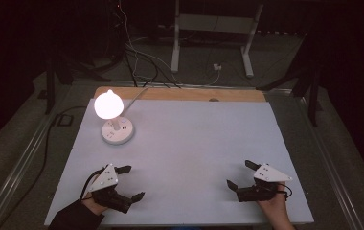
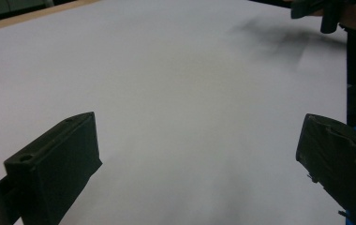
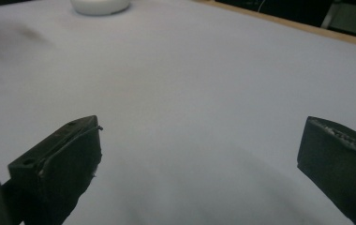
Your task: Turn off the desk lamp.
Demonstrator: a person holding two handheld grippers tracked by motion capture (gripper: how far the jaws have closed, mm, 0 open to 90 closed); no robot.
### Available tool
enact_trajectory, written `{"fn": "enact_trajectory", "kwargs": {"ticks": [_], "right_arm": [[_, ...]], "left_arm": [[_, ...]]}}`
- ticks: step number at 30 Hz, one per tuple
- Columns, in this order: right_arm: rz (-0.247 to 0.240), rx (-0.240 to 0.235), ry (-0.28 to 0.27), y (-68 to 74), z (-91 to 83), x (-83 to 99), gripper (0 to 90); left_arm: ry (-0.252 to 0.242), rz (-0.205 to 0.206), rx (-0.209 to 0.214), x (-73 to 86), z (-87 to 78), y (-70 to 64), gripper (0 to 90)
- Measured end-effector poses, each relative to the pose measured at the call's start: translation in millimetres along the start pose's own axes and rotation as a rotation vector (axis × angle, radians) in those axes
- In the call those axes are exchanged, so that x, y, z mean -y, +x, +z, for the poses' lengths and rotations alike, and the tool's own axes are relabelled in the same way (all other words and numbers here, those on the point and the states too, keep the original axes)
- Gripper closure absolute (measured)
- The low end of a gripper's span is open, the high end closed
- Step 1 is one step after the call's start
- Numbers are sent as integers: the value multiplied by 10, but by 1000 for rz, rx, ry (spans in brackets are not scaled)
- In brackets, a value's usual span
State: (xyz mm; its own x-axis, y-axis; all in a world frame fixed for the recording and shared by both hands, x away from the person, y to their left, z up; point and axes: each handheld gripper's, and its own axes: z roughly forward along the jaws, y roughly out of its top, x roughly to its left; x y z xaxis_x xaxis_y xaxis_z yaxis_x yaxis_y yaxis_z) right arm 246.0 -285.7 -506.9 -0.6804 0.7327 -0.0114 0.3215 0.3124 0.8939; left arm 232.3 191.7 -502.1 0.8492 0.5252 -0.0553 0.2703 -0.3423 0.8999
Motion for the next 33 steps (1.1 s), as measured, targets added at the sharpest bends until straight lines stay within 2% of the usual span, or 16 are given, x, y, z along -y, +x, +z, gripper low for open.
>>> {"fn": "enact_trajectory", "kwargs": {"ticks": [7,11,16,27,30,33], "right_arm": [[-18,-42,40,15,21,-25,0],[-26,-42,19,30,3,-43,0],[-12,-34,-12,14,-25,-50,0],[-27,-45,-28,40,-28,-66,0],[-31,-46,-34,35,-35,-70,0],[-29,-43,-38,31,-43,-71,0]], "left_arm": [[14,9,-2,-1,1,-8,4],[18,13,2,-3,5,-14,4],[21,15,-3,-3,0,-13,4],[18,24,13,-20,-6,-48,4],[14,29,28,-45,-7,-69,4],[7,41,61,-90,-11,-104,4]]}}
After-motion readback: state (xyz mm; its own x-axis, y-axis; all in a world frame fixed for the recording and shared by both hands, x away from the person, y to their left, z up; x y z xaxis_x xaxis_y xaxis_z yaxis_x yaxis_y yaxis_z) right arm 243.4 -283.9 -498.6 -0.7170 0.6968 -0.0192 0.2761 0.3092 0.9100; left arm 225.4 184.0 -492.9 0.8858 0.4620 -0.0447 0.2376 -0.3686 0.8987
